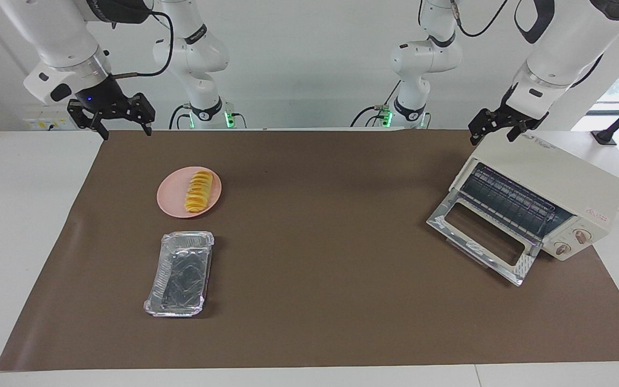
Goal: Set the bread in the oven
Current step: 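Reach the right gripper down to the bread slices on the pink plate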
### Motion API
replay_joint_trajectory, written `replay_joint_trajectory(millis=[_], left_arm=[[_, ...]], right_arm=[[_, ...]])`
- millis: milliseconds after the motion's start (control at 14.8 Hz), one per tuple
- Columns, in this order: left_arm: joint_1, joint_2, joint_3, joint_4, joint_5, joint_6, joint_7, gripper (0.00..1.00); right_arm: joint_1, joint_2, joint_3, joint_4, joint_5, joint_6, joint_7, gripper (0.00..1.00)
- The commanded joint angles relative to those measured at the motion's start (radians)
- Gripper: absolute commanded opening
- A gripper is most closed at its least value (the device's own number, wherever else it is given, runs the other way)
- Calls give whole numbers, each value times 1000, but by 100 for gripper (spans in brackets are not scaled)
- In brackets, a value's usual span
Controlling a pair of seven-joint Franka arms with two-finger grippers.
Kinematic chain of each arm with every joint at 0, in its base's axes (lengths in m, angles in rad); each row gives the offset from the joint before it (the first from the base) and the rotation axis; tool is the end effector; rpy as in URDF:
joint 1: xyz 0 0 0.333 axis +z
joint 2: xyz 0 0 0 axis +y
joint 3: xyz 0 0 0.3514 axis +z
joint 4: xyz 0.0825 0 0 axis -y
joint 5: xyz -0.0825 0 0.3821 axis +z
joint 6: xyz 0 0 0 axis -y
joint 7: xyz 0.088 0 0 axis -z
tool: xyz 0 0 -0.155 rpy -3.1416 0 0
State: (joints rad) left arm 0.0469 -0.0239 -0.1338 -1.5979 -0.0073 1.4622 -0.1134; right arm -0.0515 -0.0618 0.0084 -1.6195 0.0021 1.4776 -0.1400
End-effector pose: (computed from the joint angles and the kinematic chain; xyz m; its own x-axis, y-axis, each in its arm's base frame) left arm 0.5245 -0.0477 0.6036 0.9934 0.0266 -0.1115 0.0259 -0.9996 -0.0086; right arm 0.5165 -0.0218 0.6148 0.9921 0.0970 -0.0790 0.0963 -0.9953 -0.0127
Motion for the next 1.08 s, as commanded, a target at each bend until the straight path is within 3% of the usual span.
replay_joint_trajectory(millis=[0,338,542,1015], left_arm=[[11,-33,-1,-33,-17,0,4,100],[11,-33,-1,-33,-17,0,4,100],[11,-33,-1,-33,-17,0,4,100],[11,-33,-1,-33,-17,0,4,100]], right_arm=[[-19,-13,12,-19,-8,3,-15,100],[-18,-19,12,-36,-8,1,-15,100],[-13,-65,13,-124,-8,13,-21,100],[1,-243,19,-558,12,317,-6,100]])
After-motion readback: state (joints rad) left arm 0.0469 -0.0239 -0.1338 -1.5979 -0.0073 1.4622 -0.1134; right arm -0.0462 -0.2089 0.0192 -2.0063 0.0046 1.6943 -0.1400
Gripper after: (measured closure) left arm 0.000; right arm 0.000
